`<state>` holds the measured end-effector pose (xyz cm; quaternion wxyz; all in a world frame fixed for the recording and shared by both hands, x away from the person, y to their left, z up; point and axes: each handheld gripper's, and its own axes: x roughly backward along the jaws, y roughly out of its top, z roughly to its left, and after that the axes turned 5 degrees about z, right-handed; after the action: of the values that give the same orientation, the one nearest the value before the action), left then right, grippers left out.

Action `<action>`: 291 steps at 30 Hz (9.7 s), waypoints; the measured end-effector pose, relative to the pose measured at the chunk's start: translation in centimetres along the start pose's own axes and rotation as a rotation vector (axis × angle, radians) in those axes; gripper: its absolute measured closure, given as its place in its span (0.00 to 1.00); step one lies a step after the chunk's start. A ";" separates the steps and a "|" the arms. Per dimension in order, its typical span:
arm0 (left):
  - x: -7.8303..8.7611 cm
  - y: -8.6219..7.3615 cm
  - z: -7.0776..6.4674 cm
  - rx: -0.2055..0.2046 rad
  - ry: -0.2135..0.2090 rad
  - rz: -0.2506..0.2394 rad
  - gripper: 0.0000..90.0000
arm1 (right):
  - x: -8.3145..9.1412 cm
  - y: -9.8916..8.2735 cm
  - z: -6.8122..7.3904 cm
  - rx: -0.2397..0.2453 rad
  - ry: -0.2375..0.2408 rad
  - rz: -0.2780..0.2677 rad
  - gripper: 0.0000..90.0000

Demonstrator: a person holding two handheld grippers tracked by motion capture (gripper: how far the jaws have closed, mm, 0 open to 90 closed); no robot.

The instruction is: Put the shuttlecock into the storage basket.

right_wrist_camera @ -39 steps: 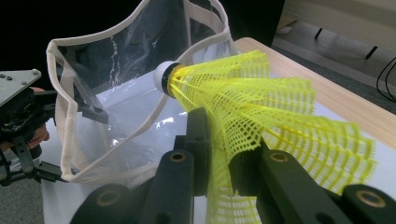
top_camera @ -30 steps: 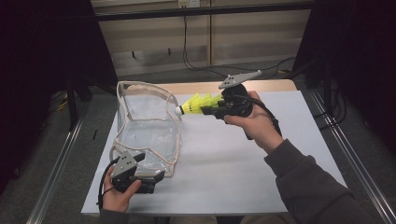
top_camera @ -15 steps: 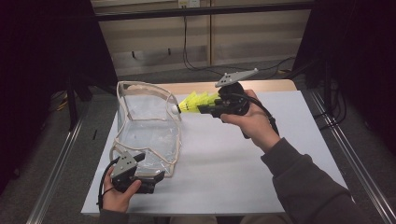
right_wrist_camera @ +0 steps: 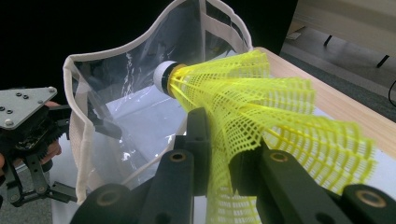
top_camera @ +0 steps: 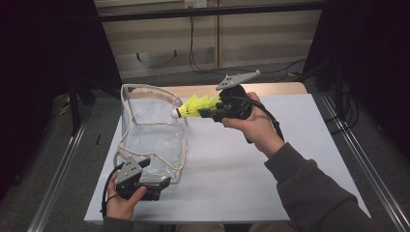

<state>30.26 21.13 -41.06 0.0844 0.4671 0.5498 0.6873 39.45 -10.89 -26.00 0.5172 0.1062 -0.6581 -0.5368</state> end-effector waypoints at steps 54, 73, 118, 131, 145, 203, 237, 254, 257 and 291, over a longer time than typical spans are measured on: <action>0.0 -0.1 0.0 -0.002 -0.005 0.008 0.04 | -2.6 1.6 2.0 0.039 0.009 0.019 0.88; 0.0 -0.1 0.0 -0.002 -0.005 0.008 0.04 | -3.1 2.3 2.8 0.055 0.015 0.020 0.88; 0.0 -0.1 0.1 0.001 -0.010 -0.001 0.04 | -6.2 3.0 4.5 0.085 0.044 0.051 0.88; 0.0 -0.2 0.1 -0.002 -0.008 0.002 0.04 | -6.7 3.0 4.8 0.095 0.050 0.059 0.88; 0.0 -0.2 0.1 -0.004 -0.007 0.002 0.04 | -7.3 3.1 5.1 0.104 0.050 0.068 0.88; 0.1 -0.2 0.1 -0.001 -0.012 0.004 0.05 | -11.8 2.8 6.8 0.123 0.045 0.132 0.88; 0.1 -0.3 0.0 0.002 -0.011 0.000 0.05 | -13.4 1.5 7.0 0.128 0.024 0.177 0.88; 0.1 -0.3 0.0 0.000 -0.010 0.004 0.05 | -14.0 0.9 6.6 0.120 0.017 0.187 0.88; 0.1 -0.3 0.0 0.000 -0.009 0.003 0.05 | -14.1 0.8 6.6 0.122 0.016 0.194 0.88; 0.2 -0.3 0.0 -0.004 -0.007 0.005 0.05 | -15.2 -0.4 7.1 0.177 0.014 0.309 0.86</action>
<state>30.08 21.36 -41.20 0.0855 0.4709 0.5471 0.6868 40.36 3.81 -34.16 0.5868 0.0529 -0.7076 -0.3902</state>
